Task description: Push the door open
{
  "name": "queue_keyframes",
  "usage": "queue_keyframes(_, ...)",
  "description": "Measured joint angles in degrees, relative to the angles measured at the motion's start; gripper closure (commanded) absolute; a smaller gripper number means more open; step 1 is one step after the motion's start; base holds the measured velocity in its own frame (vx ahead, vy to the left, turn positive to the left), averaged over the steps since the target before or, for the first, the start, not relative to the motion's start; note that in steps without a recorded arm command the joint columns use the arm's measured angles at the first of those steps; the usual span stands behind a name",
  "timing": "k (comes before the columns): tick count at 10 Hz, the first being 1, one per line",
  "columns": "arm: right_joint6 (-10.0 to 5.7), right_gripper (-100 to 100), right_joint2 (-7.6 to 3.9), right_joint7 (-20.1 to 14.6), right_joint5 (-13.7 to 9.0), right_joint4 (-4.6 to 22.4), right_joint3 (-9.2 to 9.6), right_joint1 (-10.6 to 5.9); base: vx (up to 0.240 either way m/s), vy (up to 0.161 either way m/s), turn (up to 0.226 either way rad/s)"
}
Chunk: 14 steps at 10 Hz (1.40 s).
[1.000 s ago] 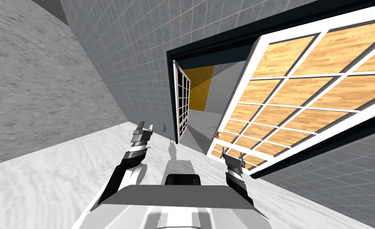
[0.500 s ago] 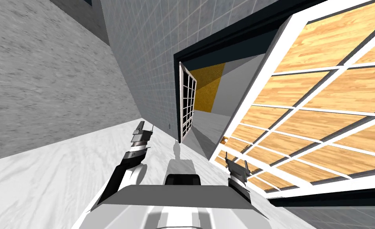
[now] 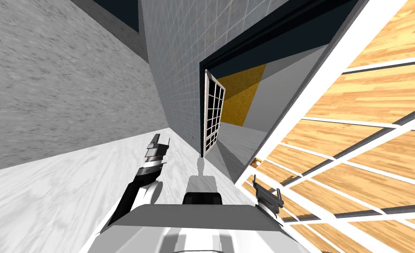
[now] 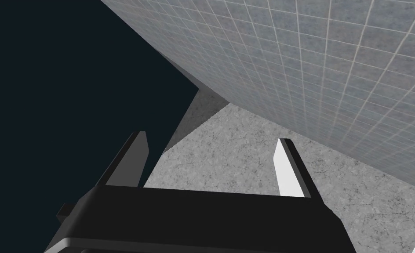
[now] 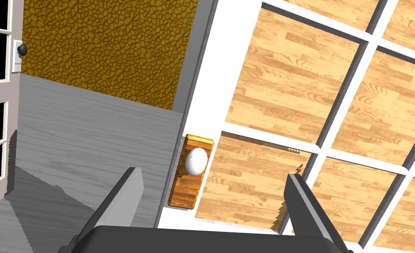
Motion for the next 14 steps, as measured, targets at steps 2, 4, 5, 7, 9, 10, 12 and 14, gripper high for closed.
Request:
queue_keyframes(2, -1.14, -100, 0.46, -2.01, -1.96, 1.86, -0.35, 0.37, -0.017, -0.135, 0.302)
queue_keyframes(4, -2.24, -100, 0.78, -3.93, -3.72, 4.07, -0.72, 0.39, -0.024, -0.101, 0.288)
queue_keyframes(5, -2.87, -100, 1.12, -4.87, -4.53, 5.16, -0.82, 0.43, -0.044, -0.093, 0.395)
queue_keyframes(7, -4.19, -100, 2.06, -6.80, -6.29, 6.92, -0.91, 1.12, -0.044, -0.117, 0.352)
queue_keyframes(9, -5.08, -100, 2.53, -8.90, -8.23, 8.78, -1.39, 1.40, -0.040, -0.110, 0.278)
queue_keyframes(10, -5.62, -100, 3.23, -9.47, -8.95, 9.56, -1.43, 1.39, -0.042, -0.101, 0.296)
queue_keyframes(12, -6.62, -100, 3.91, -11.05, -10.48, 11.53, -1.74, 1.34, -0.039, -0.078, 0.315)
queue_keyframes(14, -7.78, -100, 4.97, -12.82, -11.96, 13.51, -1.94, 1.43, -0.056, -0.077, 0.257)
